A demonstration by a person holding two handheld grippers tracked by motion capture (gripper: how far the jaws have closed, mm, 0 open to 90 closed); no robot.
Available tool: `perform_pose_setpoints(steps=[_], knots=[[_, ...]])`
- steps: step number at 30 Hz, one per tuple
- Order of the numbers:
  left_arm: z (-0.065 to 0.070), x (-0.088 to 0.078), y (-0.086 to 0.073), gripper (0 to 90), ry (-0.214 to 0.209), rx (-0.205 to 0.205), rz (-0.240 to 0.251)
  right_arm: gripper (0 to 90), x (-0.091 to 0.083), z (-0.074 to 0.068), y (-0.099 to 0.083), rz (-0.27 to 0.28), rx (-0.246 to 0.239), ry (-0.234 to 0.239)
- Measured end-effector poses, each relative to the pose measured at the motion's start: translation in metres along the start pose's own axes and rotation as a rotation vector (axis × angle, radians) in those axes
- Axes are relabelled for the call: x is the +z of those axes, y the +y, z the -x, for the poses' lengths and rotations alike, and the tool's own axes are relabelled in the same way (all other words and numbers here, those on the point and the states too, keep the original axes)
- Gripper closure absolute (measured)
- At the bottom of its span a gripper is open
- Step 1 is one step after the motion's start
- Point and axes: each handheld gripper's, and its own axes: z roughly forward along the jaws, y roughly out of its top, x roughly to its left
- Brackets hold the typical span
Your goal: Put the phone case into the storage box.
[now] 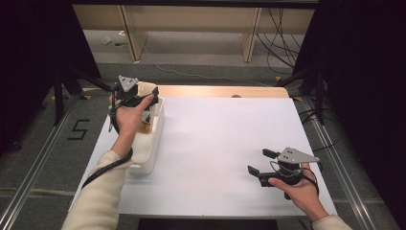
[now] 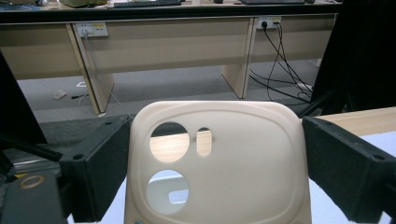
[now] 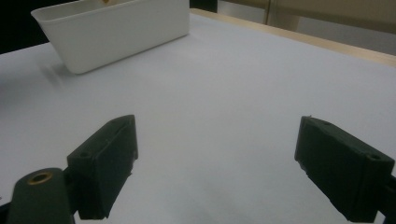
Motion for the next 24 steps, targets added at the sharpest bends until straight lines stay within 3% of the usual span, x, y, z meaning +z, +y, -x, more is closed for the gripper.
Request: perform_pose_setpoints(steps=[24], knots=[[-0.0026,0.0078,0.0009,10.8,-0.001,-0.006,-0.016,10.5,-0.0008,0.0005,0.0011,0.003,0.001,-0.007]])
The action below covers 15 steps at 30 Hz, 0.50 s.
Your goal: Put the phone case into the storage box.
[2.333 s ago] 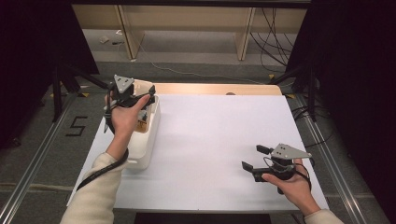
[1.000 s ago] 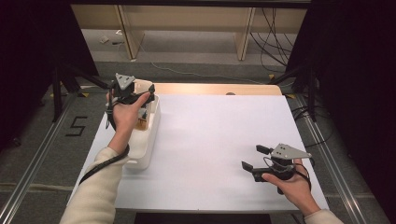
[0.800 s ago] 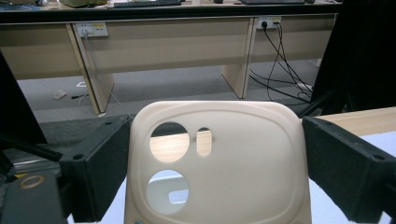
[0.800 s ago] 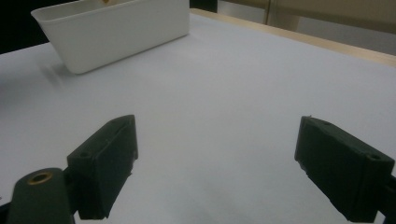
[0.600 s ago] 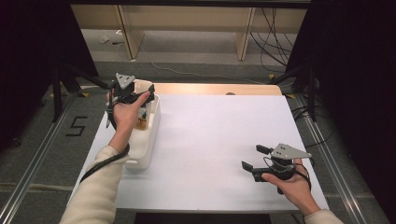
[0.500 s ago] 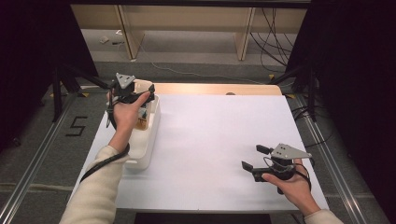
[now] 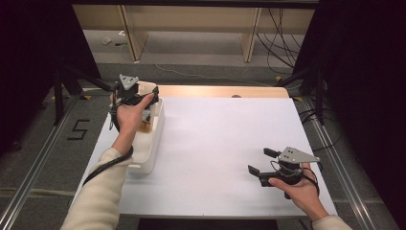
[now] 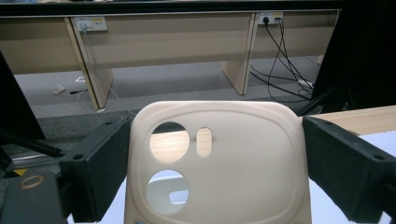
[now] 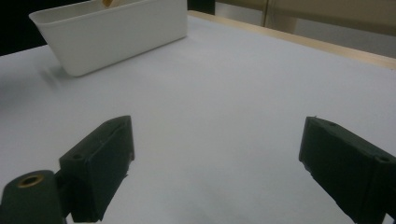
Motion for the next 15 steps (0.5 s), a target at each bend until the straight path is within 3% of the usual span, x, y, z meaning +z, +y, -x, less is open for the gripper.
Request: perform_pose_setpoints(steps=[15], knots=[[-0.0016,0.0056,0.0007,10.8,0.000,-0.006,-0.002,8.4,0.0002,0.0005,0.0002,0.001,-0.001,-0.001]])
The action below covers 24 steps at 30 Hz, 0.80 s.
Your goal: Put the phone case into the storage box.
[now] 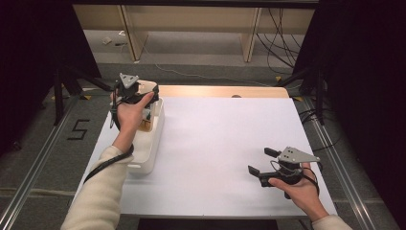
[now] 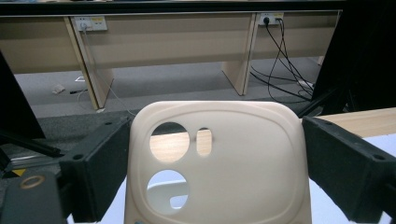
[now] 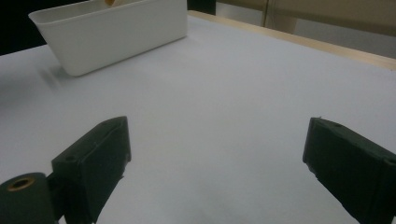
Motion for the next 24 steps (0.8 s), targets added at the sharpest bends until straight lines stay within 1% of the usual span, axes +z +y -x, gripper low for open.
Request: perform_pose_setpoints(steps=[4,8,12,18,24], knots=[[0.0004,0.0017,-0.0009,10.8,-0.002,0.005,-0.002,8.4,-0.0001,0.0001,-0.0001,-0.001,-0.001,0.005],[-0.0010,0.0034,-0.0005,10.8,0.002,-0.005,-0.006,8.4,0.0001,0.0002,-0.0003,-0.002,0.000,0.005],[-0.0005,0.0055,0.0000,10.8,0.002,-0.002,-0.007,8.4,0.0000,0.0002,-0.0002,-0.002,-0.001,0.005],[-0.0014,0.0075,0.0012,10.8,0.005,-0.007,-0.008,8.5,-0.0002,0.0004,-0.0003,-0.003,-0.001,0.004],[-0.0009,0.0089,0.0018,10.8,0.006,-0.003,-0.009,8.5,0.0000,0.0003,-0.0002,-0.002,-0.002,0.005]])
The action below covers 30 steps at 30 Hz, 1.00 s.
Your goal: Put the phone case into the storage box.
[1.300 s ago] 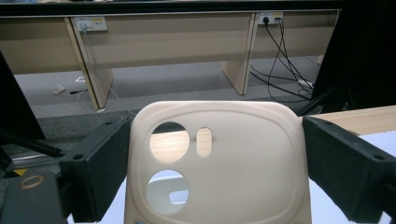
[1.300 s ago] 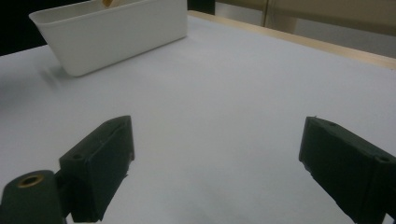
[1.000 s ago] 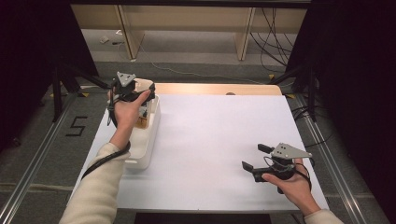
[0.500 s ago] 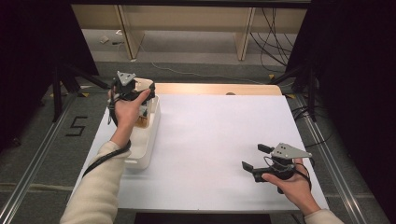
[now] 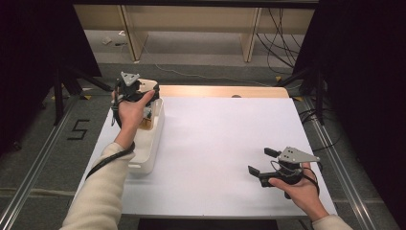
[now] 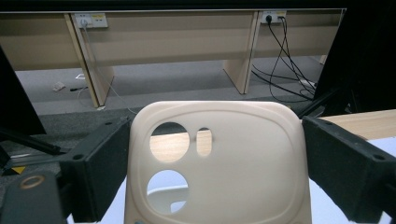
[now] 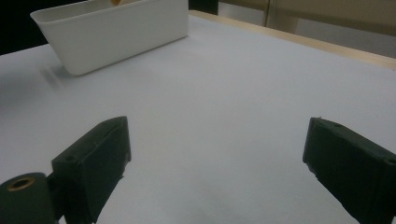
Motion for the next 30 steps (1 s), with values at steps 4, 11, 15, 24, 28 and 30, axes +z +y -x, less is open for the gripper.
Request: perform_pose_setpoints(steps=[4,11,15,24,28,30], knots=[[-0.0005,0.0008,0.0002,10.8,0.001,-0.004,0.001,8.5,0.0001,0.0000,0.0000,0.000,0.000,0.001],[-0.0017,0.0022,0.0008,10.8,-0.001,-0.007,-0.003,8.7,0.0007,-0.0005,0.0000,0.001,-0.003,0.004],[-0.0013,0.0032,0.0013,10.8,-0.002,-0.004,-0.007,8.8,0.0010,-0.0002,-0.0002,0.000,-0.002,0.003],[-0.0001,0.0063,0.0018,10.8,-0.001,-0.001,-0.015,8.9,0.0004,-0.0001,-0.0001,0.000,0.000,0.003],[0.0013,0.0076,0.0020,10.8,-0.002,0.003,-0.022,9.0,0.0008,-0.0001,-0.0001,0.001,-0.002,0.004],[0.0014,0.0086,0.0020,10.7,-0.001,0.004,-0.027,9.0,0.0010,-0.0002,-0.0001,0.000,0.000,0.003]])
